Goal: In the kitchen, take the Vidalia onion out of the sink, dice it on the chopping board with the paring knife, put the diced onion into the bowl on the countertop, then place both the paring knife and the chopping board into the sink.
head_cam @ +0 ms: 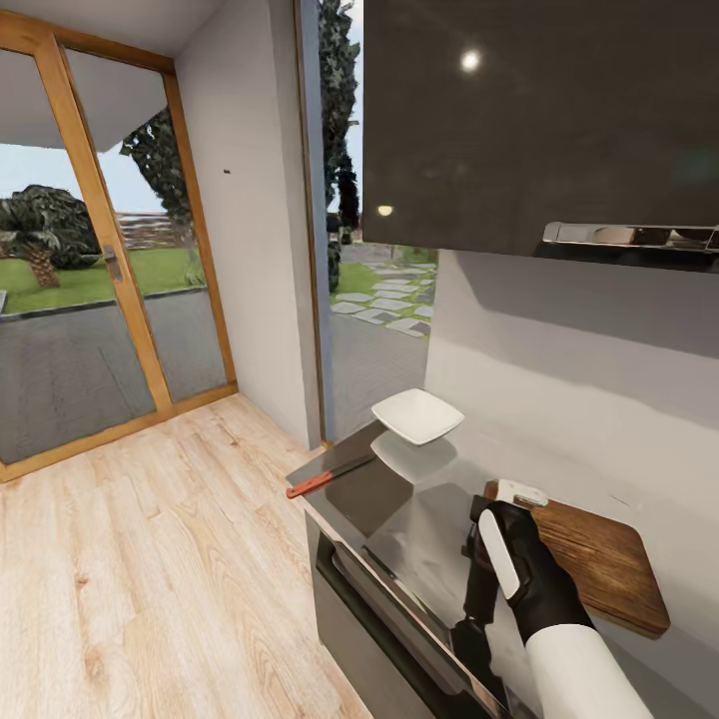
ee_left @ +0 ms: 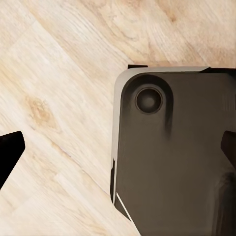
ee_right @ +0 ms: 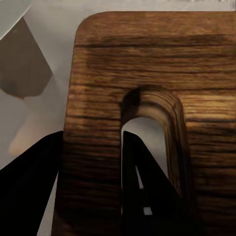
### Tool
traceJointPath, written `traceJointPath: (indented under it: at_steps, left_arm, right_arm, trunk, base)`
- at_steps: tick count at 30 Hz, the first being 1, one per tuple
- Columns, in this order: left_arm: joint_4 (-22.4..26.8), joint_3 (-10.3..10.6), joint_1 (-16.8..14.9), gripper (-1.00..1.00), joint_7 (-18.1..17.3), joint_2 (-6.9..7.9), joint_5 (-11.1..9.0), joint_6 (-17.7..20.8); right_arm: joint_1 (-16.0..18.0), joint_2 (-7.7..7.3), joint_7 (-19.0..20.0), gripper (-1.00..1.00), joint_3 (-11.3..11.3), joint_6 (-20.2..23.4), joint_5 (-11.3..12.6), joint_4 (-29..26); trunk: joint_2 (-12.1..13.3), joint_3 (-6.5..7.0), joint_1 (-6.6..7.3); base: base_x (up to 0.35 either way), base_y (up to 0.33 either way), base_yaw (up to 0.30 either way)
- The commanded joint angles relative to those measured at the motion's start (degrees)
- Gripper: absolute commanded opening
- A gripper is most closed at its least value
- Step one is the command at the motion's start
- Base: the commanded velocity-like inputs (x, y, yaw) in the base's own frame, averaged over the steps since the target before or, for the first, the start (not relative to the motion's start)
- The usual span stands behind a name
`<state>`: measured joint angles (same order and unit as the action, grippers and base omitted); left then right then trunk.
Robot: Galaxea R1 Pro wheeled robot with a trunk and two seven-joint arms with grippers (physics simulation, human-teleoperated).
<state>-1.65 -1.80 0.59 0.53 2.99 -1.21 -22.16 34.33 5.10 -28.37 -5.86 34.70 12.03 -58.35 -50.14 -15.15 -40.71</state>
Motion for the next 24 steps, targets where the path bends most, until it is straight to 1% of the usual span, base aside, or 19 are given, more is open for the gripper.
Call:
traceJointPath:
  at_steps: [1, 3, 8, 9, 10, 11, 14, 21, 24]
  left_arm:
    - [-0.1, -0.1, 0.0, 1.00, 0.0, 0.00, -0.1, -0.3]
    - [-0.1, -0.1, 0.0, 1.00, 0.0, 0.00, -0.1, -0.3]
    - [-0.1, -0.1, -0.1, 1.00, 0.0, 0.00, -0.1, -0.3]
    - [-0.1, -0.1, 0.0, 1.00, 0.0, 0.00, -0.1, -0.3]
    - [-0.1, -0.1, -0.1, 1.00, 0.0, 0.00, -0.1, -0.3]
    - [-0.1, -0.1, -0.1, 1.00, 0.0, 0.00, -0.1, -0.3]
    - [-0.1, -0.1, -0.1, 1.00, 0.0, 0.00, -0.1, -0.3]
    - [-0.1, -0.1, -0.1, 1.00, 0.0, 0.00, -0.1, -0.3]
    - [-0.1, -0.1, 0.0, 1.00, 0.0, 0.00, -0.1, -0.3]
  right_arm:
    - [0.0, 0.01, -0.5, -1.00, -0.1, 0.0, 0.7, -0.1]
    - [0.0, -0.05, -0.5, -1.00, -0.1, 0.0, 0.7, -0.4]
    - [0.0, -0.21, -0.7, -1.00, -0.1, 0.0, 0.3, -3.4]
    - [0.0, -0.99, -0.8, -1.00, -0.1, 0.6, 0.1, -5.9]
    - [0.0, -1.77, -0.7, -1.00, -0.1, 1.2, 0.1, -6.9]
    - [0.0, -2.19, -0.7, -1.00, -0.1, 1.6, 0.1, -7.4]
    - [0.0, -4.53, -0.7, -1.00, -0.2, 4.1, 0.2, -10.7]
    - [0.0, -7.42, -0.7, -1.00, -0.1, 5.3, 0.2, -16.1]
    - [0.0, -7.93, -0.7, -1.00, 0.0, 5.4, 0.2, -17.7]
  trunk:
    - [0.0, -0.06, -0.01]
    - [0.0, -0.06, -0.01]
    - [0.0, -0.06, -0.01]
    - [0.0, -0.06, -0.01]
    - [0.0, -0.06, -0.01]
    - [0.0, -0.06, -0.01]
    - [0.0, -0.06, -0.01]
    - [0.0, -0.06, -0.01]
    - [0.0, -0.06, -0.01]
  base:
    - [0.000, 0.000, 0.000]
    - [0.000, 0.000, 0.000]
    - [0.000, 0.000, 0.000]
    - [0.000, 0.000, 0.000]
    - [0.000, 0.000, 0.000]
    - [0.000, 0.000, 0.000]
    - [0.000, 0.000, 0.000]
    - [0.000, 0.000, 0.000]
    - [0.000, 0.000, 0.000]
